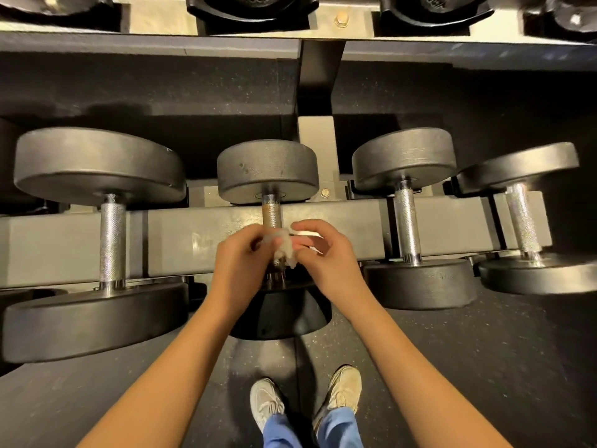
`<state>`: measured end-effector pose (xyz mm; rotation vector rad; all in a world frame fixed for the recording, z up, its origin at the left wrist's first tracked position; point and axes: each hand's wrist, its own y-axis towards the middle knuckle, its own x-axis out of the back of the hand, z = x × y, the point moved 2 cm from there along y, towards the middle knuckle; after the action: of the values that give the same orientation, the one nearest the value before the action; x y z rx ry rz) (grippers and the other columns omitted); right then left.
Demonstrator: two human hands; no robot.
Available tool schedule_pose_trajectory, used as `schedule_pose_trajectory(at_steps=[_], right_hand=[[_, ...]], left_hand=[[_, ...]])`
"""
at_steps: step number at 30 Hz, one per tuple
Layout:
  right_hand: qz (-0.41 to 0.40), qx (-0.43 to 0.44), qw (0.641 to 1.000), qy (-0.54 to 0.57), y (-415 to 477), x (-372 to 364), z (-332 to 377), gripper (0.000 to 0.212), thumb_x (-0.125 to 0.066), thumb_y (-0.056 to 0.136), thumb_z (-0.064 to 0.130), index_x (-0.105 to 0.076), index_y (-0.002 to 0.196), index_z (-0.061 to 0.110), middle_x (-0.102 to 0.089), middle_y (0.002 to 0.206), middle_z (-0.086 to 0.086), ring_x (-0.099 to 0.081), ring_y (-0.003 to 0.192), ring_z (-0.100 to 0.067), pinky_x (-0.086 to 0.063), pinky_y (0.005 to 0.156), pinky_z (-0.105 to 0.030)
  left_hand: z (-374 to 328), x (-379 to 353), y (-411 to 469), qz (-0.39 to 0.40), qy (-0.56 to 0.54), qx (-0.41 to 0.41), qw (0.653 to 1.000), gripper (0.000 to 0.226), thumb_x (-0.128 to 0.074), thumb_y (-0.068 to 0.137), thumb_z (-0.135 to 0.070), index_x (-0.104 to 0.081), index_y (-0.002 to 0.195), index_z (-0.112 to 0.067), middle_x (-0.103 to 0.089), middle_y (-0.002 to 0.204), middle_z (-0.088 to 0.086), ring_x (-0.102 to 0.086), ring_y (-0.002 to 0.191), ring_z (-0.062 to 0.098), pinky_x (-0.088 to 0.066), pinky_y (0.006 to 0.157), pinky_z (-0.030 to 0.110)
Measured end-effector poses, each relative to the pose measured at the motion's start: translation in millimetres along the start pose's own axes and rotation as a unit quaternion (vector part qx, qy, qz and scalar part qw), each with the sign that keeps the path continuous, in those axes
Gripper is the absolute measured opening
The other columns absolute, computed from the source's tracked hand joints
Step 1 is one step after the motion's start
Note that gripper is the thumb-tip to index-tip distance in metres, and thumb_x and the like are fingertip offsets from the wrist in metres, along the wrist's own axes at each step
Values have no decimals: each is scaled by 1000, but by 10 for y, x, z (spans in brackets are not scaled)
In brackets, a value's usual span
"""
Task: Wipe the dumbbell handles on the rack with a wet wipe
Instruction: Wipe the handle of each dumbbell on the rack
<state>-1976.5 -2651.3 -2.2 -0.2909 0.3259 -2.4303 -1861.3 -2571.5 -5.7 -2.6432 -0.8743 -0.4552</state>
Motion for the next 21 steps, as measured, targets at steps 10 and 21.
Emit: schedule_pose_trajectory(at_steps=[10, 21], right_hand=[[-84, -5, 940, -331, -145, -306, -321, 38, -46, 99, 34, -58, 125, 11, -51, 138, -7, -40, 132, -23, -31, 110, -38], [-137, 2, 929, -345, -93, -394, -314, 63, -19, 91, 52, -62, 120, 17, -53, 136, -3, -39, 133, -19, -28, 110, -42]], left_hand=[[208, -49, 443, -81, 45, 55, 994, 18, -57, 92, -25, -59, 77, -16, -62, 82, 2, -58, 77, 17, -47, 70, 34], [254, -1, 363, -9, 106, 4, 994, 15, -60, 89, -17, -55, 75, -14, -53, 75, -2, -49, 68, 13, -40, 61, 25]])
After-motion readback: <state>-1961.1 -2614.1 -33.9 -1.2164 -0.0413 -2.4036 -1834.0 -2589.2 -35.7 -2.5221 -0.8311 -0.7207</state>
